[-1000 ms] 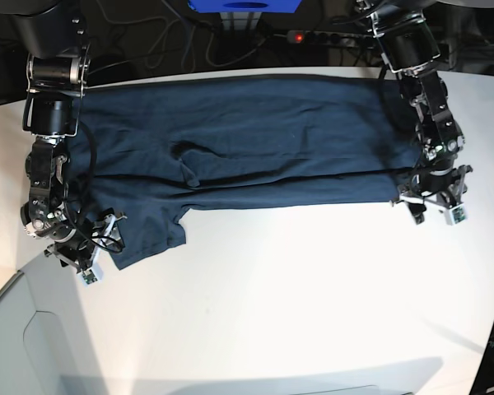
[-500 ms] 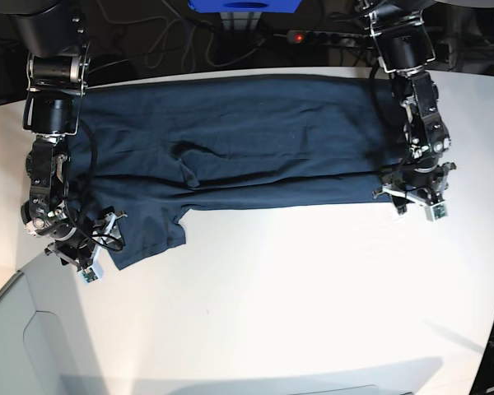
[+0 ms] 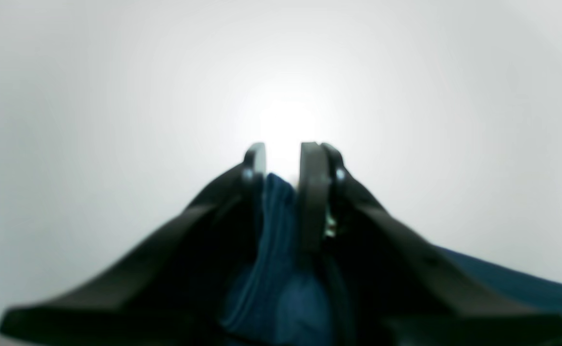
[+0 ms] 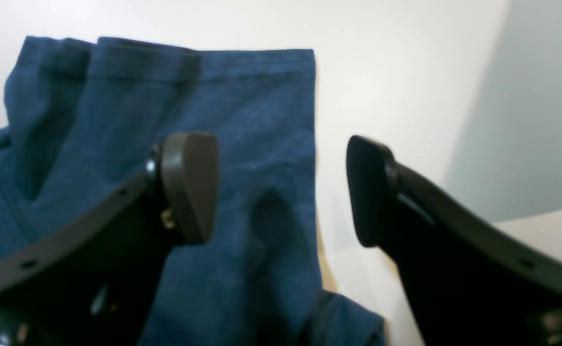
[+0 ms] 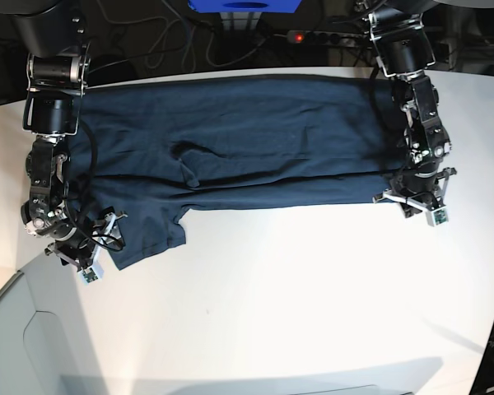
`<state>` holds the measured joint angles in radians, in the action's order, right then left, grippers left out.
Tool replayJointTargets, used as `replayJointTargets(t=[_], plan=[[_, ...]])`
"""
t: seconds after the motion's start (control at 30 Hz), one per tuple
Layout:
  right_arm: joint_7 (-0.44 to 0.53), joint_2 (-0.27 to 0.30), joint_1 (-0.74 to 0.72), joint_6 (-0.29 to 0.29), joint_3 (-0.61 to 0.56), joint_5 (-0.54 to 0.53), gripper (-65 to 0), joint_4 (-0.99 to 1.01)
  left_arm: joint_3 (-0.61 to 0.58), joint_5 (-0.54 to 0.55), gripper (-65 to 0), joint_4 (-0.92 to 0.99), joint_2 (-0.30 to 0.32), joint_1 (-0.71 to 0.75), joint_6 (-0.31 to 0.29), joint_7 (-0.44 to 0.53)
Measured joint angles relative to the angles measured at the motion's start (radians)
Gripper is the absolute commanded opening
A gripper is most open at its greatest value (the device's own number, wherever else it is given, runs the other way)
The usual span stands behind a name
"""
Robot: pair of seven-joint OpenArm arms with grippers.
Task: Fold the T-shirt properly
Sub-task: 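Regrasp the shirt edge near the sleeve with the right gripper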
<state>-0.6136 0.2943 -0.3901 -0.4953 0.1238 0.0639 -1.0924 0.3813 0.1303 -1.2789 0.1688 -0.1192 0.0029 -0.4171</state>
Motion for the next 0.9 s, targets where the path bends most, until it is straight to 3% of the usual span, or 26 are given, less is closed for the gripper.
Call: replayJointTargets(t=[0.7,0.9], plan=[[0.000,0.000,-0.002,0.000,0.000,0.000,-25.4,0.000,0.000,0.000,-53.2,-0.009,-0.019,0.006,0.000,-0.007],[0.000,0.000,-0.003,0.000,0.000,0.003,-25.4,0.000,0.001,-0.007,-45.0,-0.072,-0.034,0.041,0.005,-0.007]])
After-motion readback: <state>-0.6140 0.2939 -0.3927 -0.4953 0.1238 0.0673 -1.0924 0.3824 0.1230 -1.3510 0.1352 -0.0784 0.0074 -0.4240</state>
